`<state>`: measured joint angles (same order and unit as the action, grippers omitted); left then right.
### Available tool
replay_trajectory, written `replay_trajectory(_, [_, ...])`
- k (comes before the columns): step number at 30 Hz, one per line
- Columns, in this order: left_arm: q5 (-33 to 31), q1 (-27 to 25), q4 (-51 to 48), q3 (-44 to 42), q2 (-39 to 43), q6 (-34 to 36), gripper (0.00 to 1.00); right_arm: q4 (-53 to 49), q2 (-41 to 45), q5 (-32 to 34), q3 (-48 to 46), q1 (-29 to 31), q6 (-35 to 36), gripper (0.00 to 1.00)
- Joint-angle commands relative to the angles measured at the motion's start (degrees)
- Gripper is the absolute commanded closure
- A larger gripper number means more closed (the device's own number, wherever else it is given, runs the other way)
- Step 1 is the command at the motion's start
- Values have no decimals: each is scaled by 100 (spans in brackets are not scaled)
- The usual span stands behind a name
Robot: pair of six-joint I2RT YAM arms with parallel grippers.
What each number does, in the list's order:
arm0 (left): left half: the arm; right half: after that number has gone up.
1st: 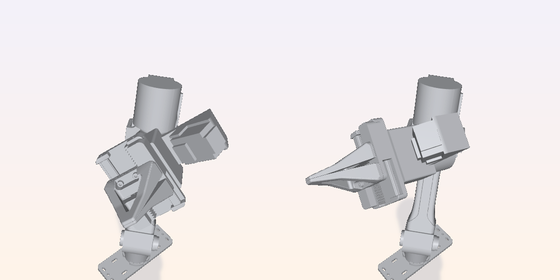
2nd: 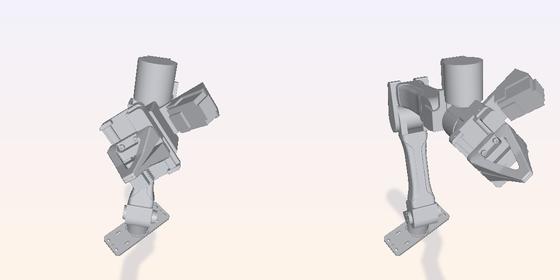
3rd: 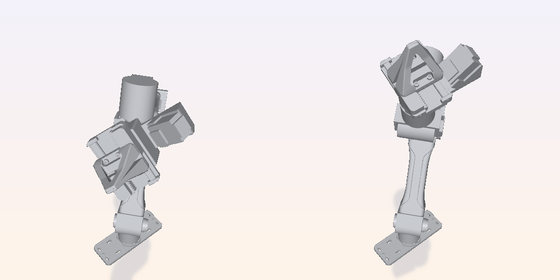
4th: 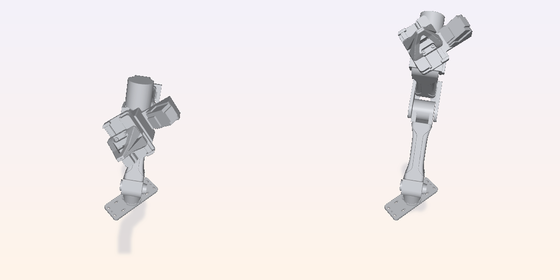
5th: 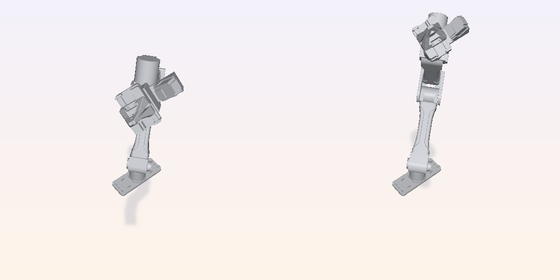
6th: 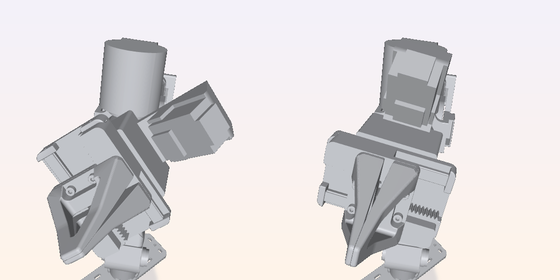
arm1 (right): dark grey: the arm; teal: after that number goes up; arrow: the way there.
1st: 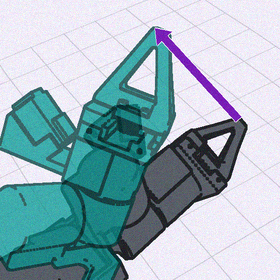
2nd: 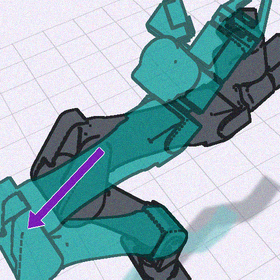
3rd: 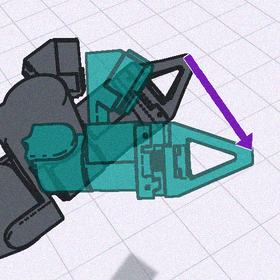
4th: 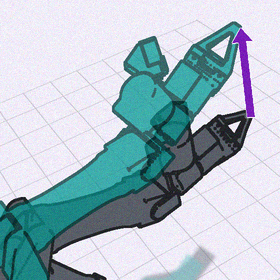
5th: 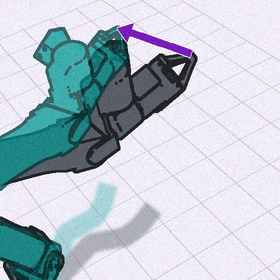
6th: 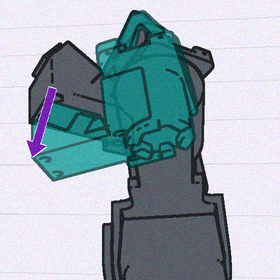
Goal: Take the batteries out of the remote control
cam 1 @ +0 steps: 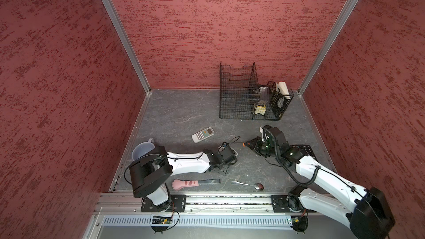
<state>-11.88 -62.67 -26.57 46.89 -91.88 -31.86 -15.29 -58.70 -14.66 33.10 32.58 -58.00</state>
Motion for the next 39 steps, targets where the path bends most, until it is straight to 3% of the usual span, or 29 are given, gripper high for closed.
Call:
replay_trajectory(1, [342, 8, -200, -152, -181, -172, 28, -253, 60, -157, -50, 81, 52, 100])
replay_trajectory(9, [353, -34, -162, -183, -188, -211, 28, -752, 209, -22, -73, 267, 70, 100])
replay_trajectory(32, [344, -134, -191, -100, -322, -207, 29, -52, 147, 46, -559, 363, -274, 100])
replay_trajectory(39, [366, -160, -182, -56, -411, -207, 29, -493, 357, 138, -301, 364, -198, 100])
